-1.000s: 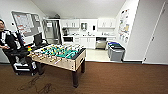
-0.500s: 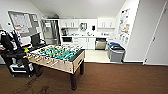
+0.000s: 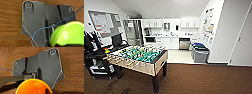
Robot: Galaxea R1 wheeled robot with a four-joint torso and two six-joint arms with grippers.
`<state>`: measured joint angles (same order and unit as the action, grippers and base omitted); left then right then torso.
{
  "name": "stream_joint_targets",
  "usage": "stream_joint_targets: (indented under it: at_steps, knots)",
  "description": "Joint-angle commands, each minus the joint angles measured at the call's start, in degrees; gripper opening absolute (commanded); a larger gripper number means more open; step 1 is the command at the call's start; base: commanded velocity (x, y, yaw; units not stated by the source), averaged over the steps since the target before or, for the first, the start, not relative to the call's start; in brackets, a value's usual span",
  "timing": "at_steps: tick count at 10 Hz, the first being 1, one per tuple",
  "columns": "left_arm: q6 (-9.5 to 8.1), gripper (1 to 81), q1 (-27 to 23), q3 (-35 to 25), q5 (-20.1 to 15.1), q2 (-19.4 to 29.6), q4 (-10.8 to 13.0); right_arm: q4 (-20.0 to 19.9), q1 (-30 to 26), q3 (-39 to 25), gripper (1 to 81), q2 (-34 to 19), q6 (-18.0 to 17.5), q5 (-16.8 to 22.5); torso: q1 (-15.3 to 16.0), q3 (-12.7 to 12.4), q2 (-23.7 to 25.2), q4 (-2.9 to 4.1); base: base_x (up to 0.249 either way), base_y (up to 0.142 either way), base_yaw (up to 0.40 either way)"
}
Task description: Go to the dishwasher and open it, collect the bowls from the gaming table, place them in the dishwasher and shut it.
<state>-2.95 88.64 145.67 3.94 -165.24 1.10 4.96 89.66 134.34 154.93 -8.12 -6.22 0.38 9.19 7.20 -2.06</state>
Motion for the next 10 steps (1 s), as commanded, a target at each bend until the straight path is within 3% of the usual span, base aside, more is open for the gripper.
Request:
stream_joint_targets:
  at_steps: [1, 10]
  knots:
    - [0.23, 1.0, -2.19, -0.20, -3.15, 0.44, 0.48, 0.58, -2.68, -0.32, 1.0, -1.44, 0.38, 2.88, 0.00, 0.00, 0.00, 0.00, 0.151, -0.075, 0.000]
    - [0.23, 1.0, -2.11, -0.20, -3.15, 0.88, 0.57, 0.58, -2.43, -0.14, 1.0, -1.35, 0.38, 2.97, 0.00, 0.00, -0.02, 0.00, 0.154, -0.075, 0.000]
